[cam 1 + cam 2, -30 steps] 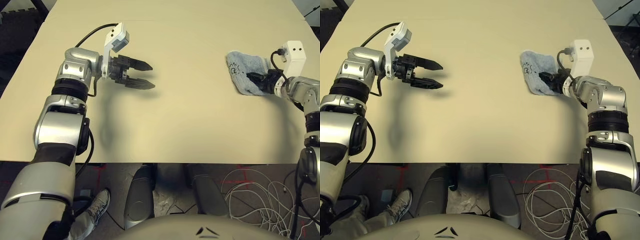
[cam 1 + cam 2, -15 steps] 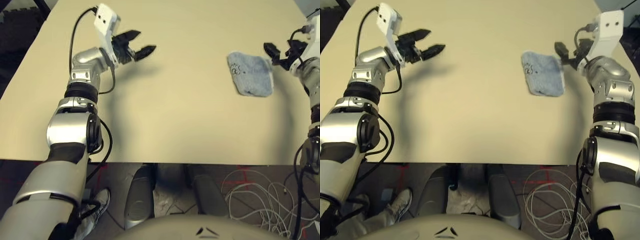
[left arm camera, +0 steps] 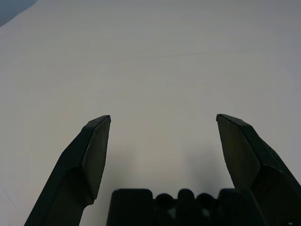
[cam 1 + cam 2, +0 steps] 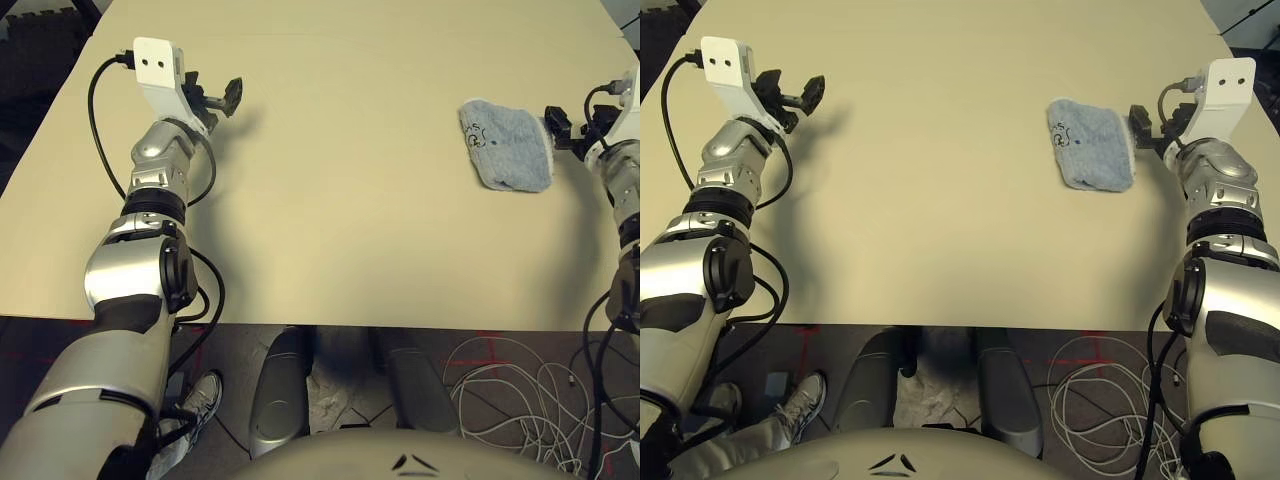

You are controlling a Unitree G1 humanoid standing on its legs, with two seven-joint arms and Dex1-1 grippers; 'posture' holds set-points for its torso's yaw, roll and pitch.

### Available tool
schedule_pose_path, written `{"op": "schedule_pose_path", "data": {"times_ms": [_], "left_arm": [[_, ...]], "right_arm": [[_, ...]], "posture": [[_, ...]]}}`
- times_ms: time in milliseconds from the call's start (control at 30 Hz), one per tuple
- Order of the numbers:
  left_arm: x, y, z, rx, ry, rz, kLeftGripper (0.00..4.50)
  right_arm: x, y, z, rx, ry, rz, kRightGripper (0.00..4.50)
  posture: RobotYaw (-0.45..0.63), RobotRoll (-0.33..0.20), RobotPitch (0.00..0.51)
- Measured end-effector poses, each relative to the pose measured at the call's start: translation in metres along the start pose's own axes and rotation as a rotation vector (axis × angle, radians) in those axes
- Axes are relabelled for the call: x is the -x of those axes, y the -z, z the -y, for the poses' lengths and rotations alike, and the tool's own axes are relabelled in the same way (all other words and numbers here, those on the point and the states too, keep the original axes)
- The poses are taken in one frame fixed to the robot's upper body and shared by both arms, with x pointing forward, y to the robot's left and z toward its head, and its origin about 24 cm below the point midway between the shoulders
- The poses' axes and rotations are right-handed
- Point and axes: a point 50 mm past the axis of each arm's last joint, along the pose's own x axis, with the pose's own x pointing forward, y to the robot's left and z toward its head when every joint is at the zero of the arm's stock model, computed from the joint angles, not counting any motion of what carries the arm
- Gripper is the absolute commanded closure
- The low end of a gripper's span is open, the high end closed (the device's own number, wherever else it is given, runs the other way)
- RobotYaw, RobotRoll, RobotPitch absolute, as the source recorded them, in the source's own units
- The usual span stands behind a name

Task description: Wipe the water off the table with a rag.

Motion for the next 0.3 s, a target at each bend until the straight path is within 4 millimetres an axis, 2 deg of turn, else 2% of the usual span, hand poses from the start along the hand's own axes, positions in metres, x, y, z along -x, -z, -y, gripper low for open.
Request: {"op": "schedule_pose_path", "data": {"times_ms": [133,200,300], "left_arm": [[-0.001,-0.001,0.001,-0.007,-0.032,0.012,0.00],[0.000,-0.002,-0.002,-0.006,-0.076,0.021,0.00],[0.000,-0.002,-0.005,-0.002,-0.120,0.029,0.00]], "right_arm": [[0.001,0.002,0.003,-0.007,0.020,0.004,0.03],[0.004,-0.001,0.009,-0.005,0.043,0.015,0.03],[0.007,0.001,0.015,-0.004,0.066,0.009,0.03]], "posture": [[0.01,0.000,0.368],[0.01,0.000,0.340],[0.00,0.000,0.338]]}}
